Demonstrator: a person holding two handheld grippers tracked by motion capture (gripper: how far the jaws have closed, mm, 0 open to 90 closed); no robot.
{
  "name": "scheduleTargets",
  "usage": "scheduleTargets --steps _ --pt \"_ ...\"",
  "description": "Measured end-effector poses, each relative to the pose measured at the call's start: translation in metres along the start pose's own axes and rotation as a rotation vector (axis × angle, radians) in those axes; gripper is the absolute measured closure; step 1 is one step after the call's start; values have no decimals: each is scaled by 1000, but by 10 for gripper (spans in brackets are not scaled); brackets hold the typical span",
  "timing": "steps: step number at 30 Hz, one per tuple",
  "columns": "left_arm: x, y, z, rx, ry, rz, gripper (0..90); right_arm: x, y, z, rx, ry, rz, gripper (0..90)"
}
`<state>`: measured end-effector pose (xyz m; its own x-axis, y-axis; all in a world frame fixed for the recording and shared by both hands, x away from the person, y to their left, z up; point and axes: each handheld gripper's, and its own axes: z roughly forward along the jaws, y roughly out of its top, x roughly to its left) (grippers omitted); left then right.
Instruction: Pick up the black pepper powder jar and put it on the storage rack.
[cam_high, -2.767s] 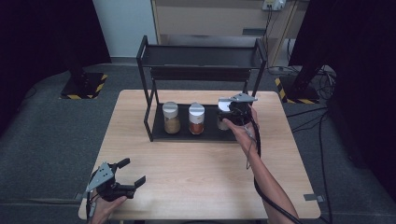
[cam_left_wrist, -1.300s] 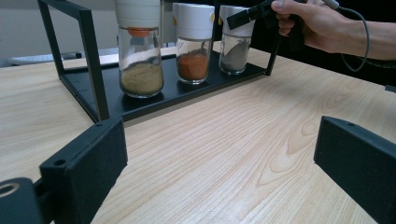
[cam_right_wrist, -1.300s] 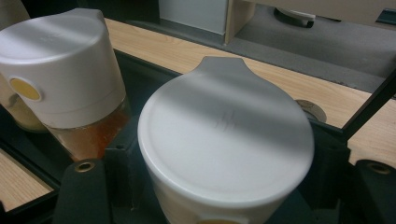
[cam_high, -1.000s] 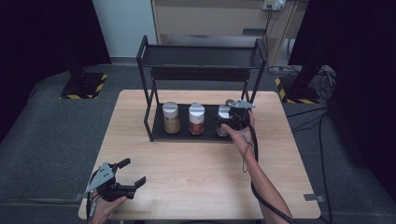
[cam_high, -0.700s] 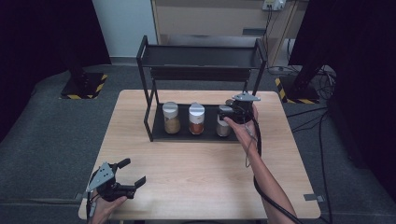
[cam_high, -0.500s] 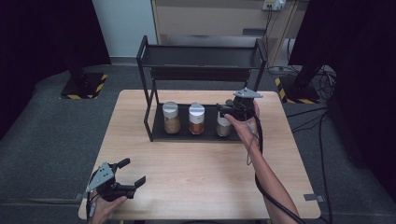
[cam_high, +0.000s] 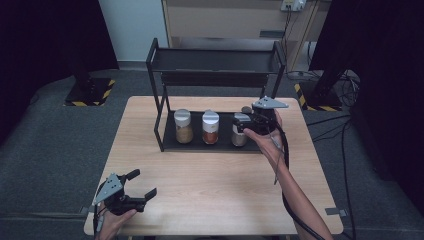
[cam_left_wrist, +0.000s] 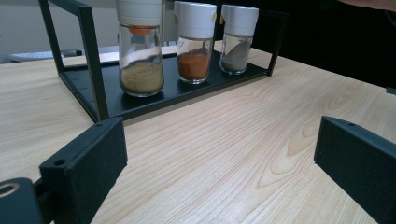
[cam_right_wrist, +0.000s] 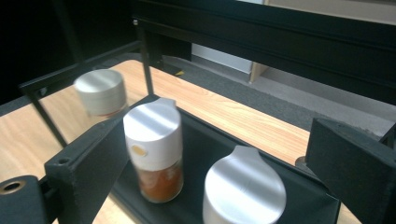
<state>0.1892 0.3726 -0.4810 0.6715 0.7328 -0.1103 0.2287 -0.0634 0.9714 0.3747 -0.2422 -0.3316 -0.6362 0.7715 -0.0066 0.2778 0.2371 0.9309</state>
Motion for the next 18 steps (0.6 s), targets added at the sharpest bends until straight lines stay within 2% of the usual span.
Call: scheduleTargets --steps 6,18 --pt "1 -1 0 -3 0 -8 17 3 -5 -20 -25 25 -17 52" --pt "1 -1 -2 -4 0 -3 17 12 -16 -44 -58 54 -38 49"
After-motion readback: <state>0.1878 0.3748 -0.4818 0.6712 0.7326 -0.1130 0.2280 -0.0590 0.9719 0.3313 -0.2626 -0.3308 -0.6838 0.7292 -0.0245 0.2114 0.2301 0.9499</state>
